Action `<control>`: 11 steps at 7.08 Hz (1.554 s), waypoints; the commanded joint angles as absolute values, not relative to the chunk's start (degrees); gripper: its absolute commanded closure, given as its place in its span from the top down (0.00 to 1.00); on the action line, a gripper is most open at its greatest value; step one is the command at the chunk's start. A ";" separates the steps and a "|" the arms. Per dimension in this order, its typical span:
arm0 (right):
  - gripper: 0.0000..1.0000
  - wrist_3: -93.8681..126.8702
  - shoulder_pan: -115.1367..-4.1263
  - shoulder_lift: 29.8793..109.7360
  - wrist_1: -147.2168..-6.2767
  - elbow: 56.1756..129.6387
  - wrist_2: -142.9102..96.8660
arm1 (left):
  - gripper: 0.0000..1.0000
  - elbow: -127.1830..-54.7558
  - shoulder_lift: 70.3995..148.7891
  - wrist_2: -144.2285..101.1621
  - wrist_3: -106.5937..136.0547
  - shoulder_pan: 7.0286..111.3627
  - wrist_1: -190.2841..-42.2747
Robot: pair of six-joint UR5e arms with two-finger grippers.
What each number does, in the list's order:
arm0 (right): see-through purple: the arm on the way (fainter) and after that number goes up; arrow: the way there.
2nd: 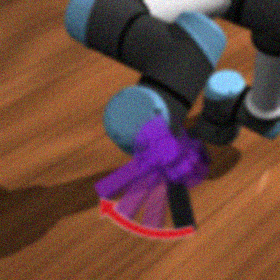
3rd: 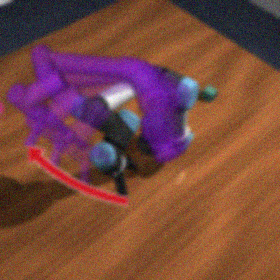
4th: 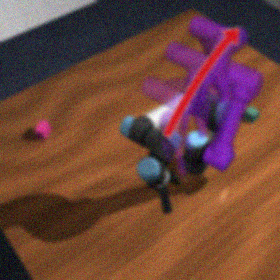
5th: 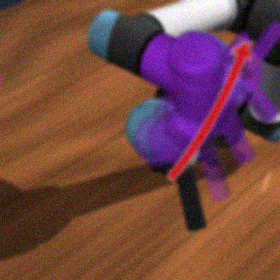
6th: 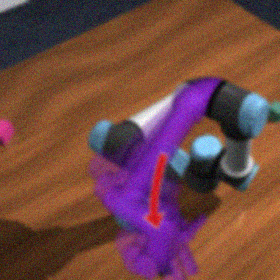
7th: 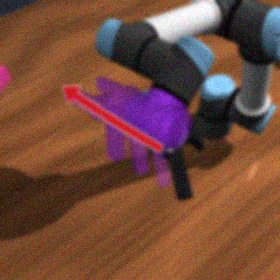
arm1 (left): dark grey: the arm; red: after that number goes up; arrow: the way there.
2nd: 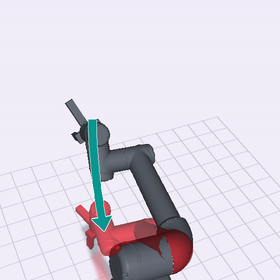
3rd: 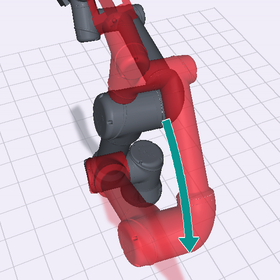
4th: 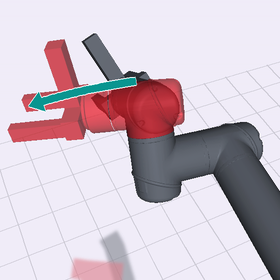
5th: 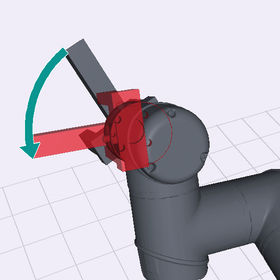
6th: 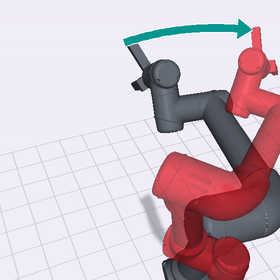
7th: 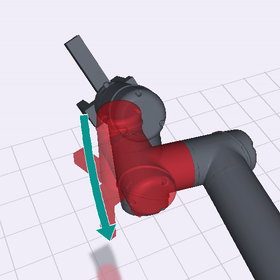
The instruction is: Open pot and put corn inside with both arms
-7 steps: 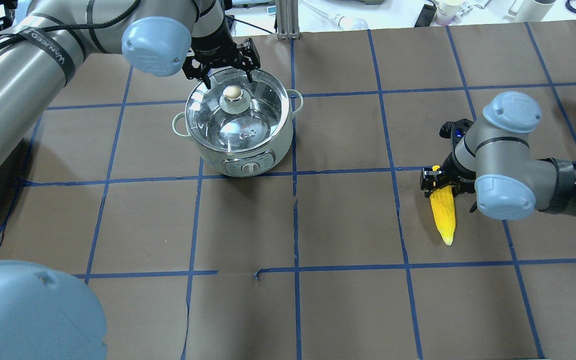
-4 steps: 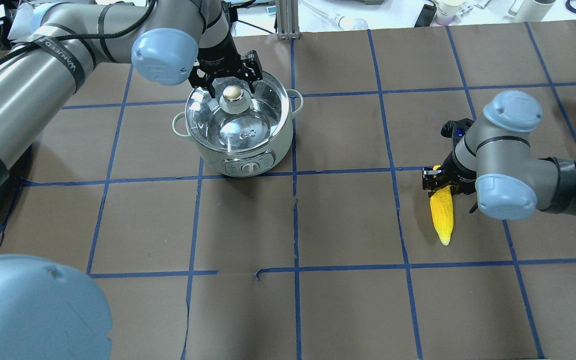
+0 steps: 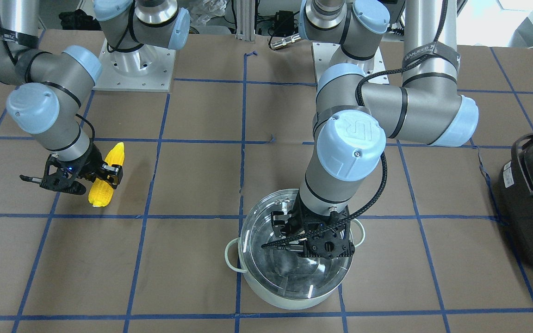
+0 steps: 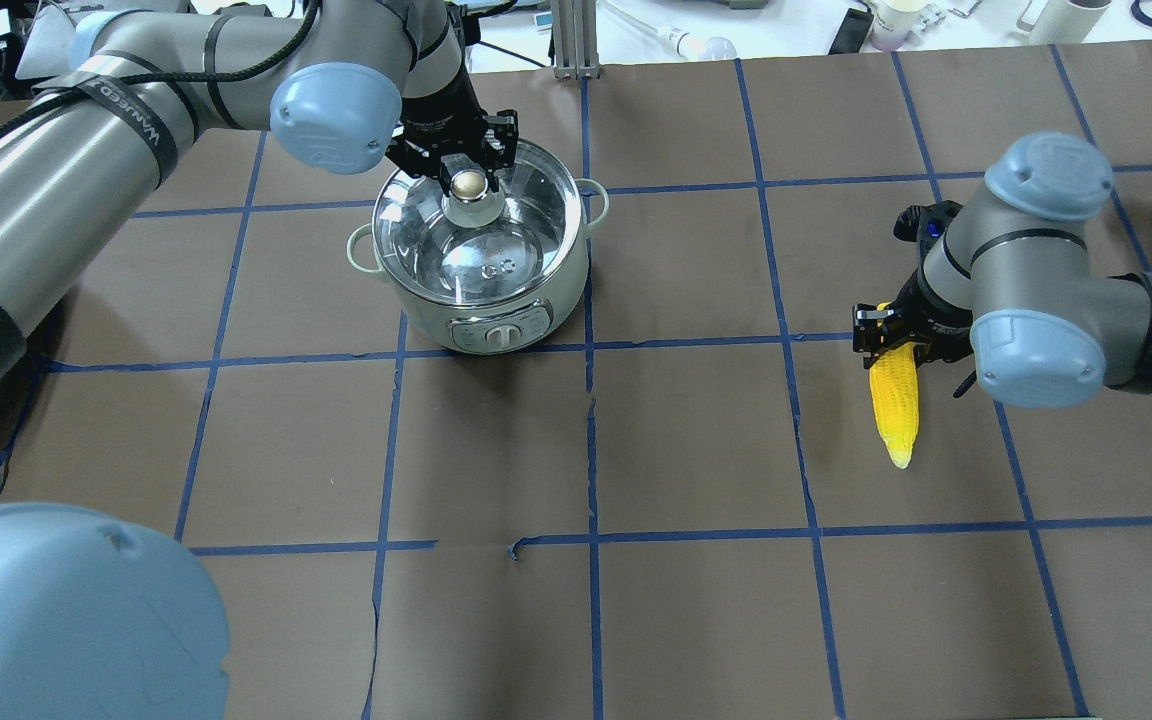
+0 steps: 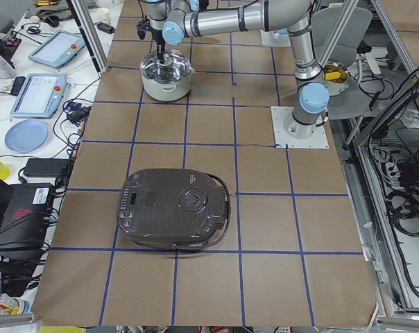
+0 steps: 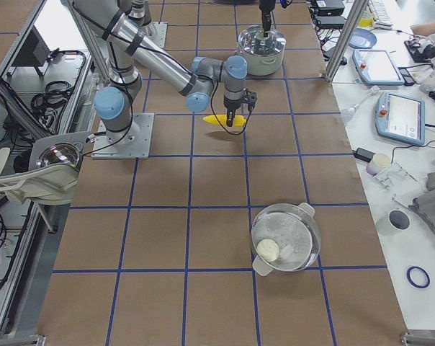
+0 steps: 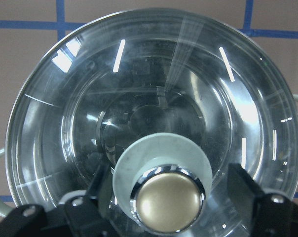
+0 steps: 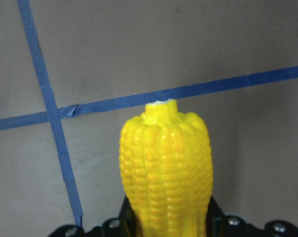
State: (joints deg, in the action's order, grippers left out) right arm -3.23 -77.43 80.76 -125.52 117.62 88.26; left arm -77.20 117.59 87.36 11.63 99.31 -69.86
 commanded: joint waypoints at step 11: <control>0.54 27.12 -109.23 59.21 -104.34 65.29 87.28 | 0.00 -96.61 112.33 88.33 -36.72 67.96 -59.59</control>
